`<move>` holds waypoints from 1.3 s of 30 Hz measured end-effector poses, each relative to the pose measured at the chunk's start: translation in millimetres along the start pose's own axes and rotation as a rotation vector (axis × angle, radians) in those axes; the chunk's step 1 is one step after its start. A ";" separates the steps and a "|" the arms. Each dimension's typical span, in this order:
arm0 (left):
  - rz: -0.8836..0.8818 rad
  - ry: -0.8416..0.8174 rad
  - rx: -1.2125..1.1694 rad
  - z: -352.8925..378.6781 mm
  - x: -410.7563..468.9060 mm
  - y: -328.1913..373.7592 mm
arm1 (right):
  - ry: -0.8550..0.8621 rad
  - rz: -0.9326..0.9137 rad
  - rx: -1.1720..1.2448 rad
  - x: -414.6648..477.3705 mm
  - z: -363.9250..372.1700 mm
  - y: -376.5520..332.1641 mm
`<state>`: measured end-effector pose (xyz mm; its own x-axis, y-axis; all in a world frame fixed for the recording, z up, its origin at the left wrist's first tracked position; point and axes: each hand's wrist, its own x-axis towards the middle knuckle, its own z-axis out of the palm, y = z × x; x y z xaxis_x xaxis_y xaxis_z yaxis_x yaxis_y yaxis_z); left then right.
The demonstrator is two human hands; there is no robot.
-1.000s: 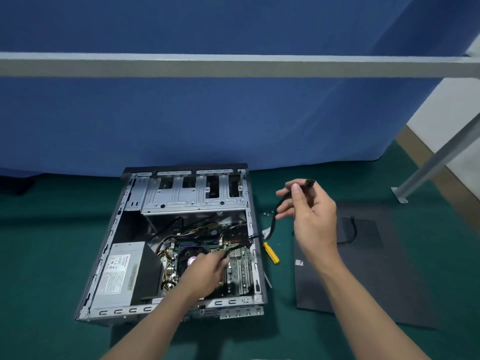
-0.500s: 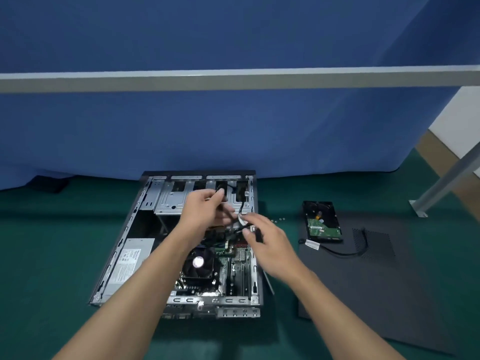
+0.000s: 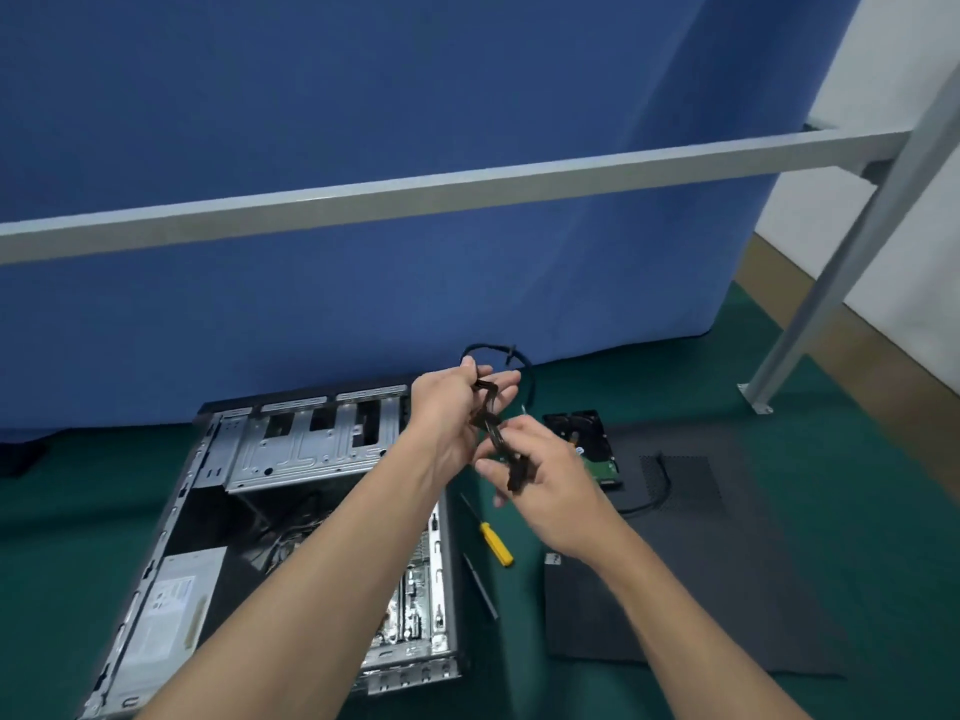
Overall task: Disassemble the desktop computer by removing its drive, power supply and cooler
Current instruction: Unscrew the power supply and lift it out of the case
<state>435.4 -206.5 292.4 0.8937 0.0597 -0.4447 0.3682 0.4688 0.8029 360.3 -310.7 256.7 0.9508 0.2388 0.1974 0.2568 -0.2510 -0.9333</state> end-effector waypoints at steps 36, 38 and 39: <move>0.499 0.170 1.749 -103.5 41.5 -134.6 | -0.250 0.378 -0.937 -6.3 0.4 193.0; 0.499 0.167 1.755 -102.1 41.5 -134.2 | -0.316 0.424 -0.777 2.9 23.8 189.2; 0.498 0.167 1.755 -101.9 41.6 -133.9 | -0.318 0.445 -0.733 7.2 34.4 188.0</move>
<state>397.1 -177.0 126.0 0.9998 0.0168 -0.0048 0.0174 -0.9684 0.2489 409.5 -324.0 72.4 0.9235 0.1977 -0.3287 0.0271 -0.8885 -0.4581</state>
